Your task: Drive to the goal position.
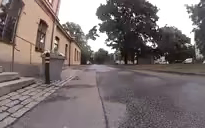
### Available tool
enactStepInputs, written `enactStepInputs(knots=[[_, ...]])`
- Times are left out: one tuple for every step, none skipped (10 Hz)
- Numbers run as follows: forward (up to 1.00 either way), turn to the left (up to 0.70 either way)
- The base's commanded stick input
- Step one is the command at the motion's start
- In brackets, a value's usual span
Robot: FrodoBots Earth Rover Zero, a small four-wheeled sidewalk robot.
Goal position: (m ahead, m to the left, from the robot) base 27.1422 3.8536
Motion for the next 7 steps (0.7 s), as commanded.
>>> enactStepInputs(knots=[[0.70,-0.24],[0.70,-0.10],[0.70,0.00],[0.70,0.00],[0.70,0.00],[0.70,0.00],[0.70,0.00]])
